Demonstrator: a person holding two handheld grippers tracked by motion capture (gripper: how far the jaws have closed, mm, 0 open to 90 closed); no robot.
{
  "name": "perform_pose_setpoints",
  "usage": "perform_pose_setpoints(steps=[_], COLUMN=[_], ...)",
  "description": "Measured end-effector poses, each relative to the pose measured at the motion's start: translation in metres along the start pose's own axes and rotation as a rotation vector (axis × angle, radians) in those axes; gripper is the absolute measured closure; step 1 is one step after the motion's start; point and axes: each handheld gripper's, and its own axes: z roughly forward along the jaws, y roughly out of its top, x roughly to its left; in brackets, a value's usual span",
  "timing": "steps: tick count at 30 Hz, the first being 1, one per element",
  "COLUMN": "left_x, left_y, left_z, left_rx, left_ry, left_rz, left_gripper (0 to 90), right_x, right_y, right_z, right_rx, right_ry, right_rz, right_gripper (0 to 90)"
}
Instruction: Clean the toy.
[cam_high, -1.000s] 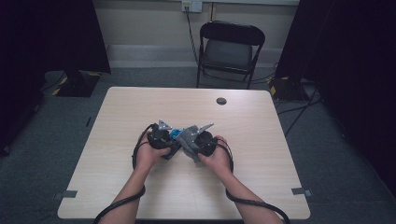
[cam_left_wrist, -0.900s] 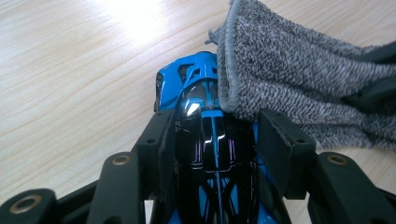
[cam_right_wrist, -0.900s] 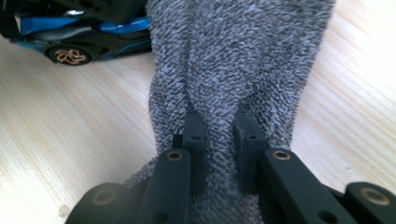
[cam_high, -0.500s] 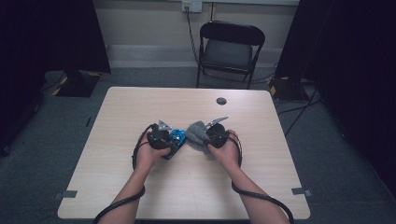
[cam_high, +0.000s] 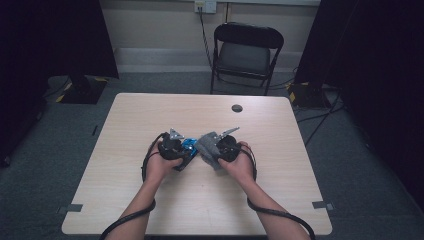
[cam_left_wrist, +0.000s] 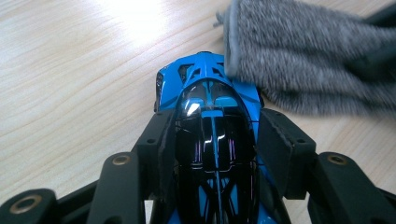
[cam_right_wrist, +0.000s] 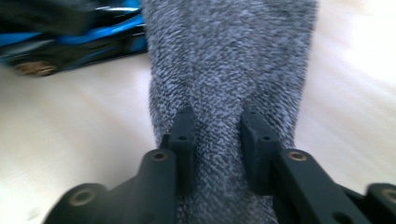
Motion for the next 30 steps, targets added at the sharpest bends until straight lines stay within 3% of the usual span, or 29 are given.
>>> perform_pose_setpoints(steps=[2,4,6,14,16,20,21,23,25,26,28,30], left_x=[0.000,0.000,0.000,0.000,0.000,0.001,0.001,0.001,0.001,0.001,0.001,0.002], left_y=[0.000,-0.001,-0.001,-0.001,-0.002,-0.003,-0.003,-0.003,-0.002,-0.002,-0.003,-0.003], left_z=[0.000,0.000,0.000,0.000,0.000,0.000,0.000,0.000,0.000,0.000,0.000,-0.001], left_rx=[0.000,-0.003,-0.002,-0.006,-0.010,-0.018,-0.018,-0.018,-0.019,-0.018,-0.019,-0.016], left_ry=[0.000,-0.002,-0.001,-0.005,-0.003,-0.006,-0.006,-0.005,-0.006,-0.006,-0.007,0.000], left_rz=[0.000,-0.002,-0.003,-0.004,-0.003,-0.004,-0.005,-0.006,-0.008,-0.009,-0.011,0.002], left_gripper=[47.8,47.8,47.8,47.8,47.8,47.9,47.9,47.9,47.9,47.9,48.0,48.0], right_x=[0.006,0.008,0.006,-0.010,-0.009,0.000,0.003,0.008,0.010,0.009,0.005,-0.001], right_y=[0.001,0.003,0.006,0.012,0.013,0.010,0.010,0.009,0.010,0.011,0.013,0.013], right_z=[-0.002,-0.004,-0.007,-0.006,0.000,0.016,0.020,0.023,0.023,0.023,0.019,0.015], right_rx=[0.008,-0.012,-0.029,-0.069,-0.068,-0.030,-0.032,-0.030,-0.021,-0.015,-0.032,-0.054], right_ry=[0.025,0.020,0.014,0.026,0.054,0.021,0.021,-0.020,-0.026,-0.035,-0.039,-0.077], right_rz=[-0.012,-0.039,-0.029,-0.028,-0.035,-0.058,-0.065,-0.096,-0.102,-0.093,-0.026,0.019], right_gripper=[60.9,53.8,49.7,48.2,47.7,47.2,49.3,69.1,76.7,78.3,79.8,79.8])
